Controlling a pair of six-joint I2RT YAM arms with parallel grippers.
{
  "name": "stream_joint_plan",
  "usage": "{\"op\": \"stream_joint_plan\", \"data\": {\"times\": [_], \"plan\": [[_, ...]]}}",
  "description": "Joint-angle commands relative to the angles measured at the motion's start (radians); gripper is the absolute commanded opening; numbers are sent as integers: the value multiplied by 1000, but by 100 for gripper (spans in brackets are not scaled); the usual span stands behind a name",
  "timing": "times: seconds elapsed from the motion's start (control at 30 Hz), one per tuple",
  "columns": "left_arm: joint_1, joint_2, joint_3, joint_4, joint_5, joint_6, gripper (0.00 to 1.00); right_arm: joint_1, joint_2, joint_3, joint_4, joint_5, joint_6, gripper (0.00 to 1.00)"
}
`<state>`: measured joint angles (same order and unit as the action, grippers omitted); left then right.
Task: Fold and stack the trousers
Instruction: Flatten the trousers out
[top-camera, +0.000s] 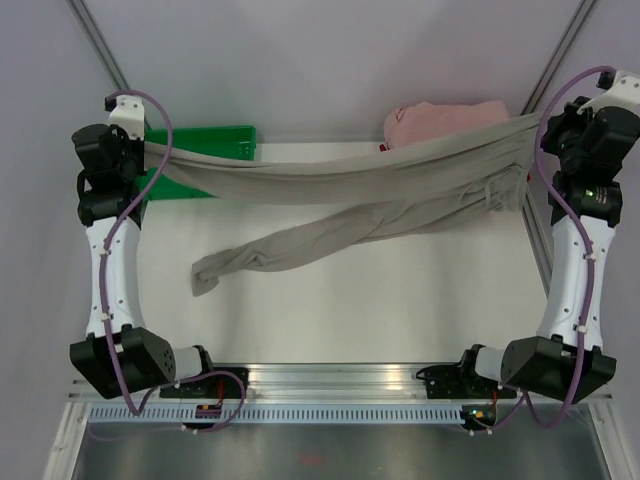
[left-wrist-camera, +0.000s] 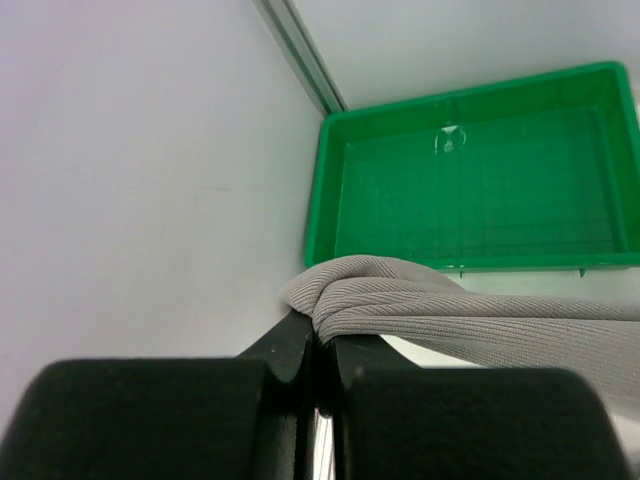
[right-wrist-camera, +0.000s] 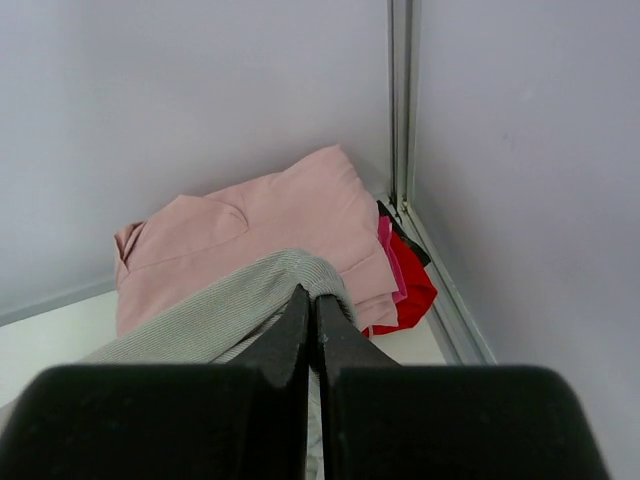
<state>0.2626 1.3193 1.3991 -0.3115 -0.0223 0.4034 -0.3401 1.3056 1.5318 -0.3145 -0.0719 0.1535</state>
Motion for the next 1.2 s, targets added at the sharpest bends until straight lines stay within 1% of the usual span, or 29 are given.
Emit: {"op": "stream_joint_plan", "data": {"times": [0.0, 0.07, 0.13, 0.17, 0.2, 0.23, 0.3, 0.4, 0.43, 0.6, 0.7, 0.8, 0.87, 0.9, 0.93, 0.97, 1.0, 1.03, 1.07, 1.1, 1.13, 1.17], "plan": [[3, -86, 89, 14, 67, 84, 2, -5, -97, 2, 32, 15, -32, 0], [3, -92, 155, -47, 56, 87, 2, -7, -149, 37, 20, 56, -40, 0], [3, -95, 223, -86, 27, 84, 2, -7, -173, 89, -49, 72, -52, 0], [3, -97, 253, -127, -8, 80, 2, -7, -178, 152, -110, 99, -75, 0], [3, -94, 282, -152, -33, 75, 2, -7, -181, 181, -135, 110, -81, 0], [3, -98, 322, -167, -39, 71, 2, -7, -192, 207, -161, 118, -88, 0], [4, -123, 336, -161, -63, 46, 2, -5, -215, 257, -198, 141, -100, 0], [4, -155, 385, -182, -70, 6, 2, -5, -282, 281, -202, 216, -94, 0], [4, -172, 406, -186, -79, -24, 2, -5, -302, 313, -210, 239, -95, 0], [4, -230, 526, -218, -134, -109, 2, 18, -370, 387, -224, 224, -94, 0], [3, -268, 596, -245, -136, -118, 2, 52, -397, 444, -235, 228, -88, 0], [1, -295, 630, -264, -148, -129, 2, 97, -420, 495, -236, 234, -117, 0], [-3, -298, 633, -274, -180, -133, 2, 143, -416, 501, -274, 297, -126, 0], [-5, -290, 641, -285, -195, -136, 2, 160, -389, 508, -303, 328, -115, 0], [-6, -284, 643, -299, -211, -140, 2, 179, -366, 543, -354, 396, -103, 0], [-10, -278, 637, -331, -223, -143, 2, 220, -336, 556, -465, 438, -73, 0], [-11, -263, 608, -345, -222, -161, 2, 237, -286, 557, -515, 490, -56, 0], [-11, -253, 585, -360, -217, -170, 2, 249, -267, 516, -559, 570, -36, 0], [-11, -243, 549, -382, -191, -181, 2, 254, -255, 477, -599, 580, -19, 0], [-10, -235, 461, -391, -176, -210, 2, 254, -256, 418, -592, 571, 0, 0], [-10, -206, 424, -409, -148, -218, 2, 253, -265, 293, -554, 554, 9, 0], [-8, -186, 350, -441, -105, -242, 2, 253, -282, 231, -528, 563, 27, 0]]}}
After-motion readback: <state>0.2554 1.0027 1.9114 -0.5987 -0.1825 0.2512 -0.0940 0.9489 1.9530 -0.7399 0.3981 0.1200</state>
